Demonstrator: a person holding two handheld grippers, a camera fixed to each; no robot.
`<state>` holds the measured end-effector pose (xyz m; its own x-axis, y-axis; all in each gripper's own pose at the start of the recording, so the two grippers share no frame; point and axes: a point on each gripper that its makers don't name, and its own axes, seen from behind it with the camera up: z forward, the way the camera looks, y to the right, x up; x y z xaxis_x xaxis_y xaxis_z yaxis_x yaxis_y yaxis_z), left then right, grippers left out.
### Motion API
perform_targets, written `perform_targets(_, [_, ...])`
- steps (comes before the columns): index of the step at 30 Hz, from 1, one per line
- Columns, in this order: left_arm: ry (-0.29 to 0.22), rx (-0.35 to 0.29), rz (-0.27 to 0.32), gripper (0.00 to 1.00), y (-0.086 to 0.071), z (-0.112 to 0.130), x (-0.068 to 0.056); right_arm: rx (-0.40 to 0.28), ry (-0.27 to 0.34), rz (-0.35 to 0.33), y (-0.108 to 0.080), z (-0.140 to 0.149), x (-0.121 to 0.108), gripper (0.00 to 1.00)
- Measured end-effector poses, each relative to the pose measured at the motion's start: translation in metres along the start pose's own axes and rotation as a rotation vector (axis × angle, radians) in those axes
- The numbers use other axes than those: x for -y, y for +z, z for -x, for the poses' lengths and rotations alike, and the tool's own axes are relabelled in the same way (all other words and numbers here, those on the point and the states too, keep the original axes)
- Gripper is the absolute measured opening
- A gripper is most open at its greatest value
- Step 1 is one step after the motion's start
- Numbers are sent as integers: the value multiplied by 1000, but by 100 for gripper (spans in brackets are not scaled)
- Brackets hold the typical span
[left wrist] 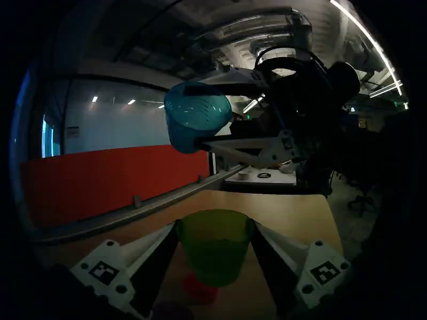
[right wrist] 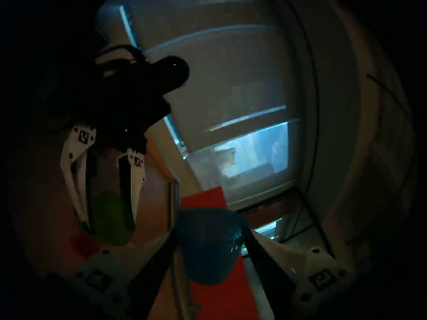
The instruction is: Pour water
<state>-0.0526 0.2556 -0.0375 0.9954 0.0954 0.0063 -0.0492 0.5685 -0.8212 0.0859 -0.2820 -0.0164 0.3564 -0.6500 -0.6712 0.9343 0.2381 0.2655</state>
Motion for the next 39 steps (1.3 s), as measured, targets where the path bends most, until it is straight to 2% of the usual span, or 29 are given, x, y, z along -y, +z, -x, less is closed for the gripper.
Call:
perform_targets(11, [5,2,-7,89,-1,0,2,-10,351,16,-7,8,1,90])
perform_targets(20, [15,3,-7,89,0,-3,-1,-15,690,10,-6,16,-7,90])
perform_targets(29, [21,-2,-9,89,-2,-5,-1,7,954,1,-3,32,-9,90])
perform_targets(32, [19,-2,-11,89,-2,-5,0,5,1030,-11,-3,34,-10,90])
perform_targets(35, [19,-2,-11,89,-2,-6,-1,8,1071,-6,-2,38,-13,90])
perform_targets(39, [21,2,-10,89,-3,-5,-1,23,1075,4,-3,44,-13,90])
